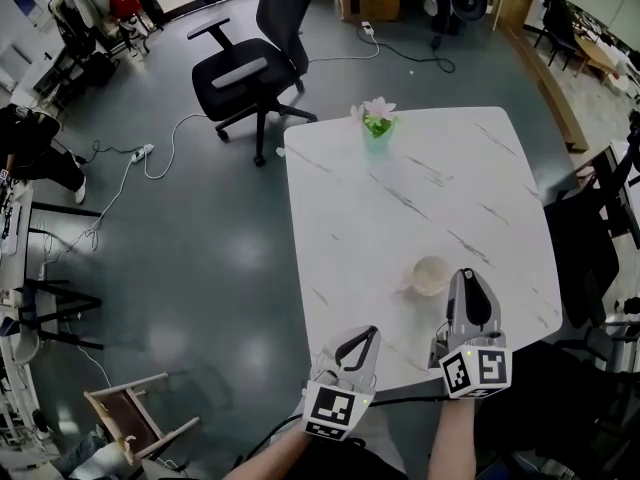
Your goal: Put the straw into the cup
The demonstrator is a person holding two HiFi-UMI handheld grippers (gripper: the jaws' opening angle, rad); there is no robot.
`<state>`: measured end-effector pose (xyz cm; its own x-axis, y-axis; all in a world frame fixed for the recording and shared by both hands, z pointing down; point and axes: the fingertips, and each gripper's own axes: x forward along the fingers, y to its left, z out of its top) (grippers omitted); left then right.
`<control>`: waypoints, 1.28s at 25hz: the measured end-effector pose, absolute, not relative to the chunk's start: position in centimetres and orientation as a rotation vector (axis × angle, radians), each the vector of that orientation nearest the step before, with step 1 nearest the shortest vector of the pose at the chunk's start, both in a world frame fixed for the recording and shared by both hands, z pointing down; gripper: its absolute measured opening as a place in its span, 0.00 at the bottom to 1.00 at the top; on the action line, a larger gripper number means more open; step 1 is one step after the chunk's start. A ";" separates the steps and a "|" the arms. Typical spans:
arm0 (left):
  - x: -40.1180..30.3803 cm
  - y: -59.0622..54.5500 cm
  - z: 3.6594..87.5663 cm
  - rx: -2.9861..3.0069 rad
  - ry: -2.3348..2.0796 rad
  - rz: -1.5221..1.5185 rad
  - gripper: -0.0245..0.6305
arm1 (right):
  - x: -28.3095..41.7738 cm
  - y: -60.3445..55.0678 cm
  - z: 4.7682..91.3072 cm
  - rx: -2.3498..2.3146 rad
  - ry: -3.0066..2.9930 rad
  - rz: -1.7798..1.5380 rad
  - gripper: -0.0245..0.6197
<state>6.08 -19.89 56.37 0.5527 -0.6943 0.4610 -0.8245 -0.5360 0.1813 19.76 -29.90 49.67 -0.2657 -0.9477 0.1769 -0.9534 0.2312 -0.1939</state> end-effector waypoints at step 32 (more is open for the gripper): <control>6.2 -20.3 59.1 2.386 -1.164 0.572 0.04 | 20.6 -31.9 58.1 1.905 -2.304 0.533 0.10</control>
<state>6.17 -20.28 59.11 0.5642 -0.6326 0.5306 -0.8065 -0.5597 0.1903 20.56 -31.86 58.08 -0.2095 -0.9310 0.2988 -0.9677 0.1536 -0.1999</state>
